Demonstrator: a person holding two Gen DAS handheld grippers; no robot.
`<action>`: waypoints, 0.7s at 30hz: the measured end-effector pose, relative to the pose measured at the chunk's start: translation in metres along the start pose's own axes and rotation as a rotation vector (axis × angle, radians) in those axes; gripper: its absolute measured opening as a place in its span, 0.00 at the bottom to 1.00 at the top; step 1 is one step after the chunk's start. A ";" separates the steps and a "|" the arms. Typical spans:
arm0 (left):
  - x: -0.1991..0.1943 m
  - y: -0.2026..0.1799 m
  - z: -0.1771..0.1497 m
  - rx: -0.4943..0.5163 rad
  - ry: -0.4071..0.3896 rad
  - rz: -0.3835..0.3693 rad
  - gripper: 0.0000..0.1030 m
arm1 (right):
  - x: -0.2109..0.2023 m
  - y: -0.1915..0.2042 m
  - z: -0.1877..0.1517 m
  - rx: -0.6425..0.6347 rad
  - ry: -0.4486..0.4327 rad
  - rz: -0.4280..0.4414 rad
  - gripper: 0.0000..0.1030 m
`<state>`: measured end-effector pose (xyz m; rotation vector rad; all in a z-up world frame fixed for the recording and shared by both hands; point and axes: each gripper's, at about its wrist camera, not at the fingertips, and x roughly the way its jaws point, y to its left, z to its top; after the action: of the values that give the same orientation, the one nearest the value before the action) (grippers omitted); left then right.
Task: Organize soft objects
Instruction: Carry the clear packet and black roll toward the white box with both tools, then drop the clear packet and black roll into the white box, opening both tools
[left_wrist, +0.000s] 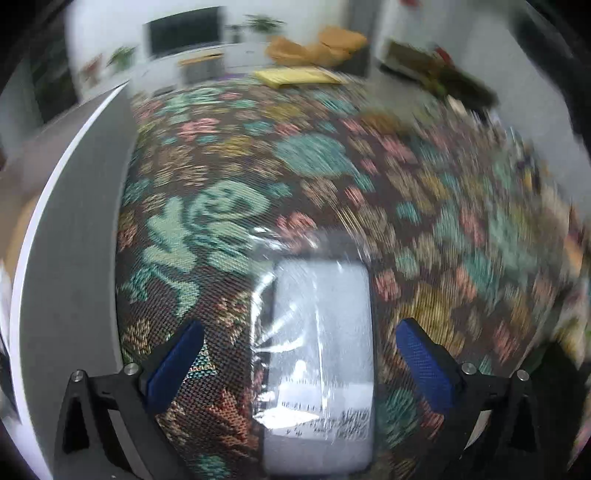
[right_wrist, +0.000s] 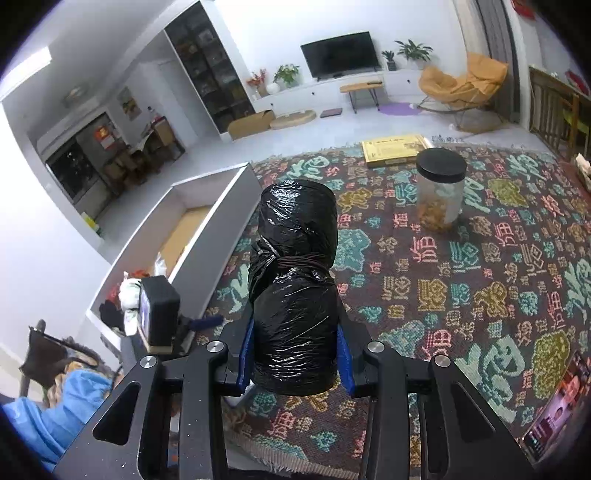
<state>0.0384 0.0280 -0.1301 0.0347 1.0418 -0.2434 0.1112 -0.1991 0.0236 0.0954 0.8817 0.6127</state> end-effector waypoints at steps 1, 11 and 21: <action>0.006 -0.005 -0.002 0.030 0.022 -0.010 1.00 | 0.000 -0.001 0.001 0.003 -0.001 0.000 0.38; 0.010 0.003 -0.004 -0.078 0.004 -0.007 0.72 | 0.002 0.010 0.006 -0.004 0.004 -0.002 0.38; -0.154 0.069 0.016 -0.223 -0.267 -0.019 0.72 | 0.026 0.105 0.059 -0.074 -0.028 0.162 0.38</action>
<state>-0.0073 0.1208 0.0036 -0.2048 0.7979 -0.1431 0.1194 -0.0881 0.0775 0.1095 0.8282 0.7926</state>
